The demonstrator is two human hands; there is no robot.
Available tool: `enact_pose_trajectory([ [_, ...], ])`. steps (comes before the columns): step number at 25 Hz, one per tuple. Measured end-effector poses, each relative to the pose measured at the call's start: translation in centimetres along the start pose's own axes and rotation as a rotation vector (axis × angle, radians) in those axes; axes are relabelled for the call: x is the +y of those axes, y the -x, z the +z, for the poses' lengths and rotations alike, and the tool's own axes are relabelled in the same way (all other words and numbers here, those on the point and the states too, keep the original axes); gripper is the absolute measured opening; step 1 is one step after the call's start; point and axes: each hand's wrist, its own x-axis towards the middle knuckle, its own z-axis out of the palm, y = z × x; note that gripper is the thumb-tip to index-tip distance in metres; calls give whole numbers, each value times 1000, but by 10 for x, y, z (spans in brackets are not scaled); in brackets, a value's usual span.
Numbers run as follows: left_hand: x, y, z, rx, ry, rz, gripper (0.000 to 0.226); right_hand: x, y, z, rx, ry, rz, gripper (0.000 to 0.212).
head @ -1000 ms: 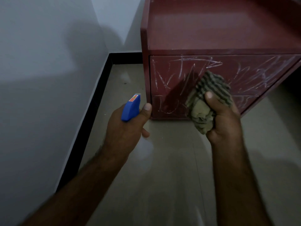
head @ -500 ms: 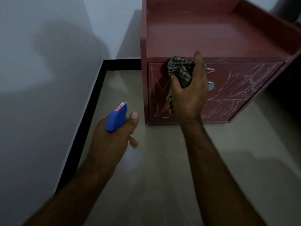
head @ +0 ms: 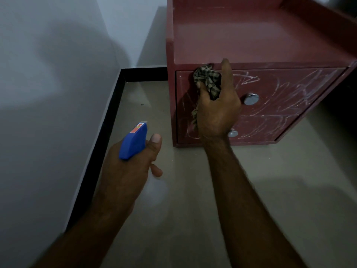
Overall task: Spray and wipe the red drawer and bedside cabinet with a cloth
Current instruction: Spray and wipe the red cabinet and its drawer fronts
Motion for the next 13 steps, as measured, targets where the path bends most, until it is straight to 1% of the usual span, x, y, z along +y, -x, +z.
enact_pose_trajectory([
  [2, -1, 0, 0, 3, 5, -8, 28, -1, 1, 1, 5, -17, 19, 67],
  [4, -1, 0, -2, -2, 0, -9, 26, -1, -3, 3, 42, -61, 77, 67],
  [6, -1, 0, -3, -9, -9, -2, 28, -2, -5, 8, 72, -60, 103, 67],
  [10, 1, -1, -5, -2, -12, 1, 31, -17, 4, 20, -65, 9, -12, 66],
  [11, 1, 0, -5, -3, -16, 5, 31, -16, 3, 19, -76, 1, -5, 66],
  [13, 2, 2, -6, 10, -12, 17, 29, -11, -5, 15, -33, -41, 73, 64],
])
